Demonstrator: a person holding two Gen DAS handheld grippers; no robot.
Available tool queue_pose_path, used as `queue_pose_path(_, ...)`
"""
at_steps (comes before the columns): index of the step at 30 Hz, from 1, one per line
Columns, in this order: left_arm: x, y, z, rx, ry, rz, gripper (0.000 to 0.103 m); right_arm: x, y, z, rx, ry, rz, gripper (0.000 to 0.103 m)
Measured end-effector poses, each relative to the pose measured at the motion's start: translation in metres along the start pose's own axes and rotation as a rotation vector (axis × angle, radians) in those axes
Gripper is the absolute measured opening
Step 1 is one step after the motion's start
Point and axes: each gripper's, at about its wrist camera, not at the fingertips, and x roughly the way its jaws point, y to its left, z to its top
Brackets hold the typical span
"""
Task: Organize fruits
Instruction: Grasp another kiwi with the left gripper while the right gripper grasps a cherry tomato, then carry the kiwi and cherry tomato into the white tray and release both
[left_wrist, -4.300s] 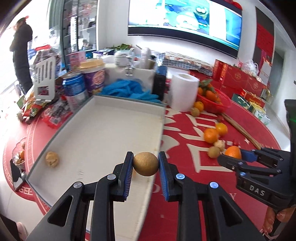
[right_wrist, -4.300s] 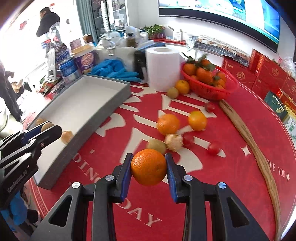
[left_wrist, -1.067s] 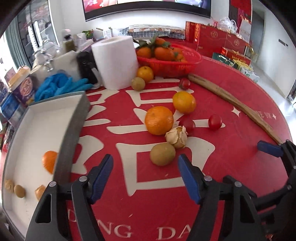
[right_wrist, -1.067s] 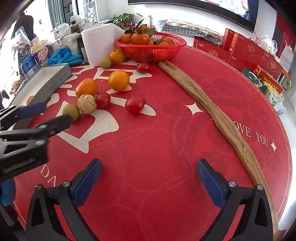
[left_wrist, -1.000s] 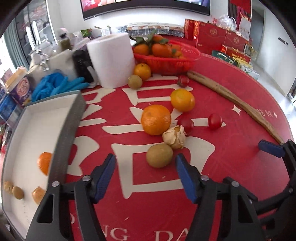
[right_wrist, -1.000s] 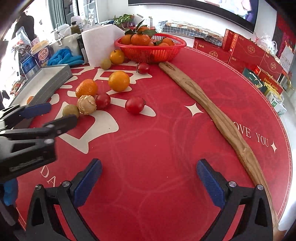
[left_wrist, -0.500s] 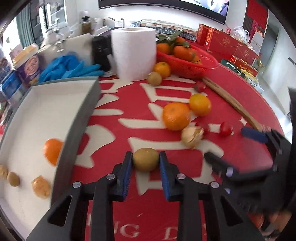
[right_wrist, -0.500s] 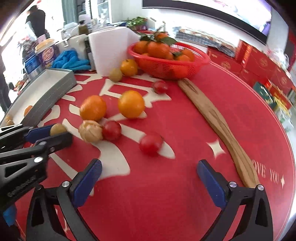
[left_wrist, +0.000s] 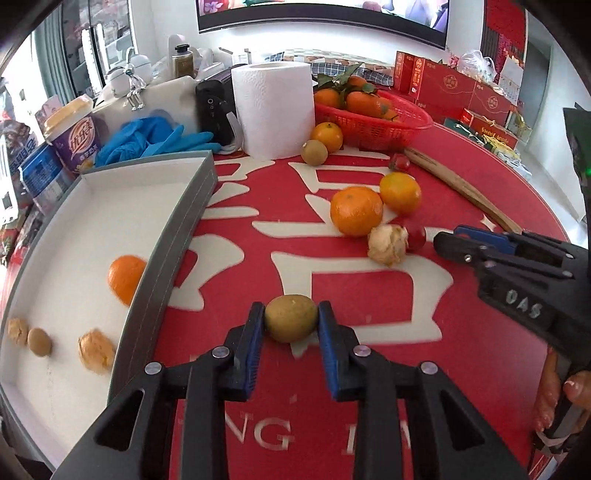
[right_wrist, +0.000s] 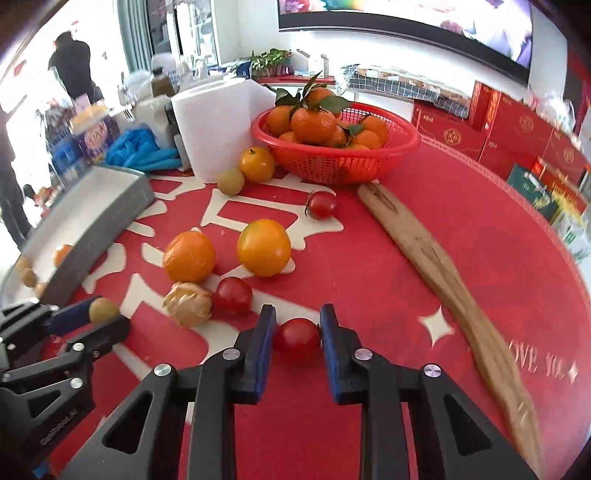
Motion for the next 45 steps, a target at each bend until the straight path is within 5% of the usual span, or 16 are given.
queue_pose_path(13, -0.014, -0.007, -0.025, 0.005, -0.055, 0.047, 0.031, -0.034, -0.005, -0.043, 0.076, -0.009, 0.046, 0.026)
queue_pose_path(45, -0.024, -0.010, -0.027, 0.020, -0.068, 0.023, 0.031, -0.037, -0.005, -0.041, 0.126, 0.005, 0.067, 0.026)
